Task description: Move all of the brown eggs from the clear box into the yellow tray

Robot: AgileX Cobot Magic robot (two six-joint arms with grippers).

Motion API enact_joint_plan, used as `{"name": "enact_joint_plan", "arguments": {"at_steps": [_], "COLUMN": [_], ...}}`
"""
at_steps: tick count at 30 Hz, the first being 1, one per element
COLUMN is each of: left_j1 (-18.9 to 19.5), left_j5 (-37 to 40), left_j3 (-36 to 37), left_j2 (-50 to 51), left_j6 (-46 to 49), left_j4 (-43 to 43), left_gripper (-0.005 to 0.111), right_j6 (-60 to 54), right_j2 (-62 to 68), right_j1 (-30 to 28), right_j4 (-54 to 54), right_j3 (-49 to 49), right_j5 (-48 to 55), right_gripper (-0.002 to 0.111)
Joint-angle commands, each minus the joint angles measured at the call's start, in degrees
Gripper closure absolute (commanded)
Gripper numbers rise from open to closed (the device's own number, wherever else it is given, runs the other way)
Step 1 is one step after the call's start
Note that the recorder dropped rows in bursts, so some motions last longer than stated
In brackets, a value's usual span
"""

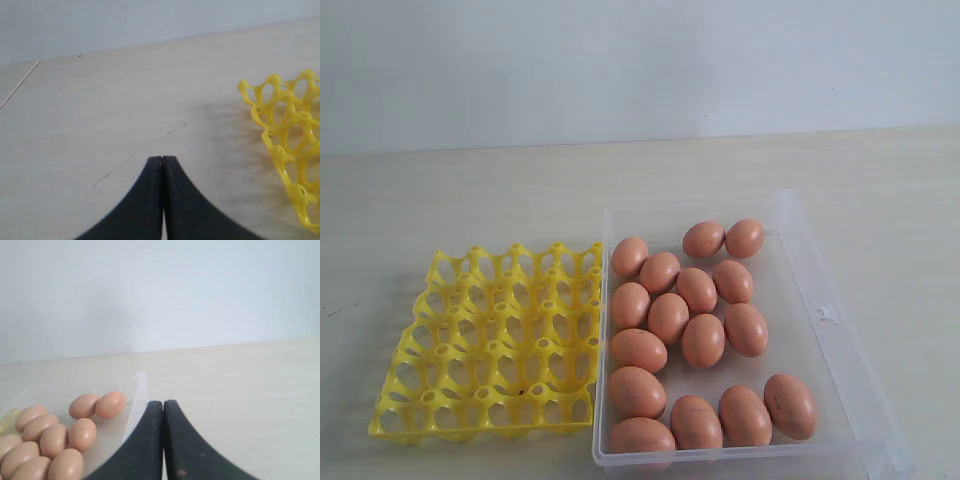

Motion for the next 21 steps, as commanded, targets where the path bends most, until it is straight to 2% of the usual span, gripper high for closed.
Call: {"name": "enact_joint_plan", "arguments": {"at_steps": [1,9,12,15,18,21], "left_j1": [-0.43,-0.43,-0.43,-0.43,-0.43,-0.43], "left_j5": [-0.52,-0.52,-0.52,-0.52,-0.52,-0.52], "left_j3": [-0.23,-0.23,-0.23,-0.23,-0.23,-0.23], "left_j2": [-0.32,-0.32,-0.32,-0.32,-0.32,-0.32], "left_j6": [-0.36,-0.36,-0.36,-0.36,-0.36,-0.36], "left_j4": [-0.14,-0.14,-0.14,-0.14,-0.14,-0.14], "left_gripper": [0.107,0.107,0.107,0.107,0.107,0.107], "right_j6": [-0.06,-0.06,0.4,5.99,13.18,19.62], "right_j2": [-0.39,-0.39,-0.39,-0.39,-0.39,0.69], "right_j1": [-0.44,-0.44,-0.44,-0.44,-0.44,-0.44], "right_j4": [0.19,0.3,4.44,10.12,10.12,5.34], "right_j3": [0.28,0.28,0.28,0.28,0.28,-0.47], "right_j5": [0.1,-0.05,-1.68,-1.84,-3.01,-6.93], "right_gripper": [0.108,0.108,0.108,0.108,0.108,0.108]}}
